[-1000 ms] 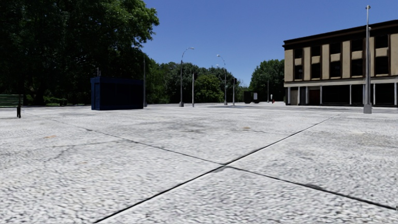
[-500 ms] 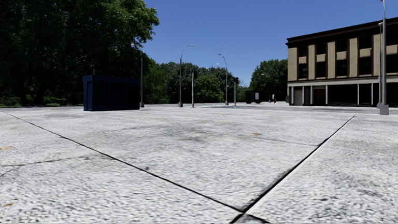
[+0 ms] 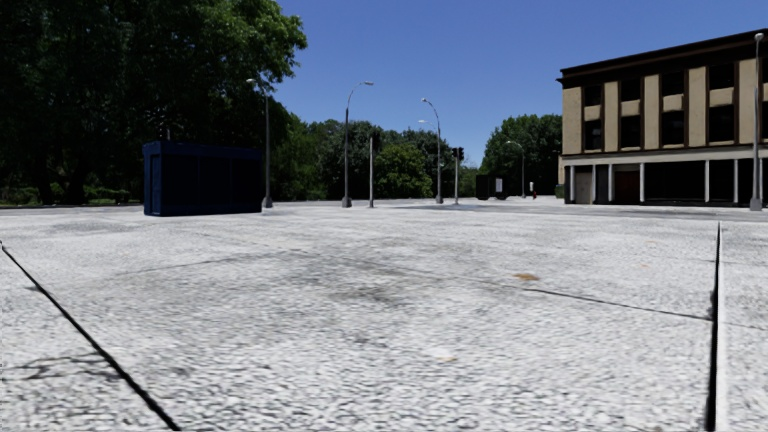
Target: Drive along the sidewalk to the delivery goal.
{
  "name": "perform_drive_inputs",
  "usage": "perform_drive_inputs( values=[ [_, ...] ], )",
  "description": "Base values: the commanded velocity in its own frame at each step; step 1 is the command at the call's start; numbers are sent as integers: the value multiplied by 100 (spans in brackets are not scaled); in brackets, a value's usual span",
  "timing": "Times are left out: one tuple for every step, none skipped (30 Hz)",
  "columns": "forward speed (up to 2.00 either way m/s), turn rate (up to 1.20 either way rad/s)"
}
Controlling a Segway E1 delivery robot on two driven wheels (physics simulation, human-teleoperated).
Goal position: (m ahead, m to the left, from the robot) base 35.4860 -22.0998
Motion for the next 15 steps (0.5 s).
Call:
perform_drive_inputs(
  values=[
    [200, 0],
    [200, 0],
    [200, 0],
    [200, 0],
    [200, 0],
    [200, 0],
    [200, 0],
    [200, 0],
    [200, 0],
    [200, 0],
    [200, 0],
    [200, 0],
    [200, 0],
    [200, 0],
    [200, 0]
  ],
)
